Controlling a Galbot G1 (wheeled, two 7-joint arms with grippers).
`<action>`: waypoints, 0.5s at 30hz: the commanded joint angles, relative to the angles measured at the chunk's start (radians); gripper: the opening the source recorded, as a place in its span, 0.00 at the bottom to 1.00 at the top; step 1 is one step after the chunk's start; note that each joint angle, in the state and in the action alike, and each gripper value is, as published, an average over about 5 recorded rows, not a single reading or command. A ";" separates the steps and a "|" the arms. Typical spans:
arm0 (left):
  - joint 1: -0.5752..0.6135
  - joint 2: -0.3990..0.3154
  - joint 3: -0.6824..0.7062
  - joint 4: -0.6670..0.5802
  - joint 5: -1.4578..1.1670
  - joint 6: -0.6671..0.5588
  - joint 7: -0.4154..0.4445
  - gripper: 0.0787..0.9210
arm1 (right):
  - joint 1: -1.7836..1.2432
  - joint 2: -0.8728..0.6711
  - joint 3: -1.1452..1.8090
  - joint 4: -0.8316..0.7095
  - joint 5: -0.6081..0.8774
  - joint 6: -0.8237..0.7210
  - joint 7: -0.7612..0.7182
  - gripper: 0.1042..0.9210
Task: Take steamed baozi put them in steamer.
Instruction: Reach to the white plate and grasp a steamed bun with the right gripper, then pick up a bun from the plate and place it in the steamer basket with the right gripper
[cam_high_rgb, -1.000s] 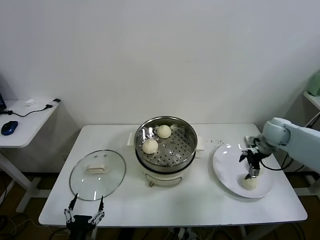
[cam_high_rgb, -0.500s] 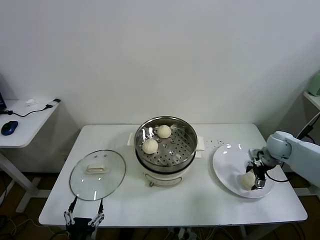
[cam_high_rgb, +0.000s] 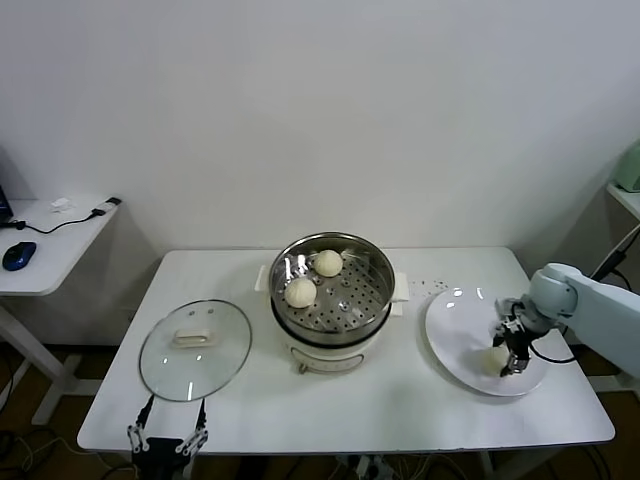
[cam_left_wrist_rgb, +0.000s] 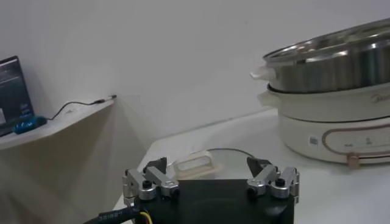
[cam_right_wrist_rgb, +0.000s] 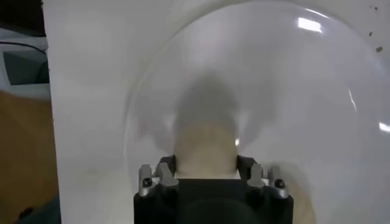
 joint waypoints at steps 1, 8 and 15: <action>0.002 0.000 0.003 0.002 0.002 -0.002 -0.001 0.88 | 0.007 0.005 0.000 -0.014 0.000 0.018 -0.007 0.65; 0.001 0.001 0.003 0.003 0.001 -0.003 -0.001 0.88 | 0.073 0.006 -0.031 -0.018 0.019 0.065 -0.025 0.60; 0.003 0.006 0.002 0.007 -0.002 -0.006 0.000 0.88 | 0.405 0.102 -0.215 -0.018 0.053 0.324 -0.124 0.56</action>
